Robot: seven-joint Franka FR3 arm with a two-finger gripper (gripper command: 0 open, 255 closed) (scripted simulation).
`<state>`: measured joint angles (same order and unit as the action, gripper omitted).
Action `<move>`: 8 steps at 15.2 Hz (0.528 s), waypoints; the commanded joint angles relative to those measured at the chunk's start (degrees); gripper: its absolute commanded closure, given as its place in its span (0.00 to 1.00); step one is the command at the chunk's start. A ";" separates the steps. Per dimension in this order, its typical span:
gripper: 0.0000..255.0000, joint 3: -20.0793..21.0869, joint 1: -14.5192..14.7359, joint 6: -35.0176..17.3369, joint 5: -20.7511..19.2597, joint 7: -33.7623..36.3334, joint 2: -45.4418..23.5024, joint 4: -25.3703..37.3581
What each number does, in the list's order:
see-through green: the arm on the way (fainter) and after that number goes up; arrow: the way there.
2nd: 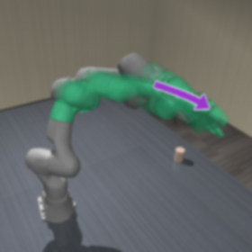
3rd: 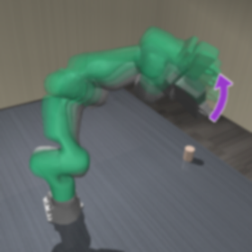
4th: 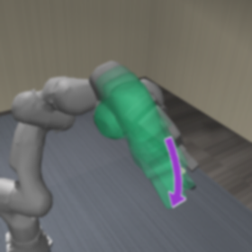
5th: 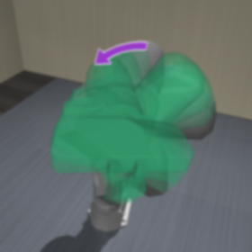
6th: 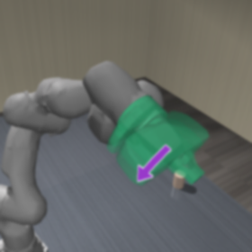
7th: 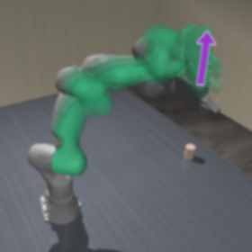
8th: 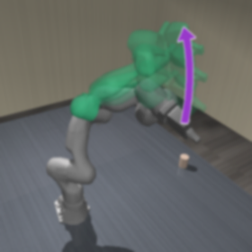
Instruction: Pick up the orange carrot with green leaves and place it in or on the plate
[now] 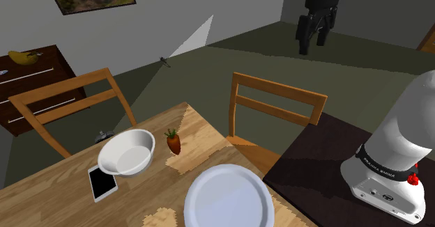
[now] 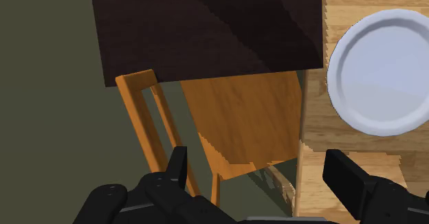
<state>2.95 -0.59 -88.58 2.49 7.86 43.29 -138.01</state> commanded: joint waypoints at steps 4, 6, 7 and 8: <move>0.00 2.45 0.96 -3.73 1.93 2.43 -4.93 0.64; 0.00 4.04 1.55 -6.14 3.03 4.00 -8.47 1.44; 0.00 4.83 1.82 -7.31 3.52 4.77 -10.30 1.94; 0.00 5.60 2.08 -8.46 3.95 5.54 -12.18 2.52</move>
<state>8.10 1.42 -95.80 6.23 13.01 33.19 -136.18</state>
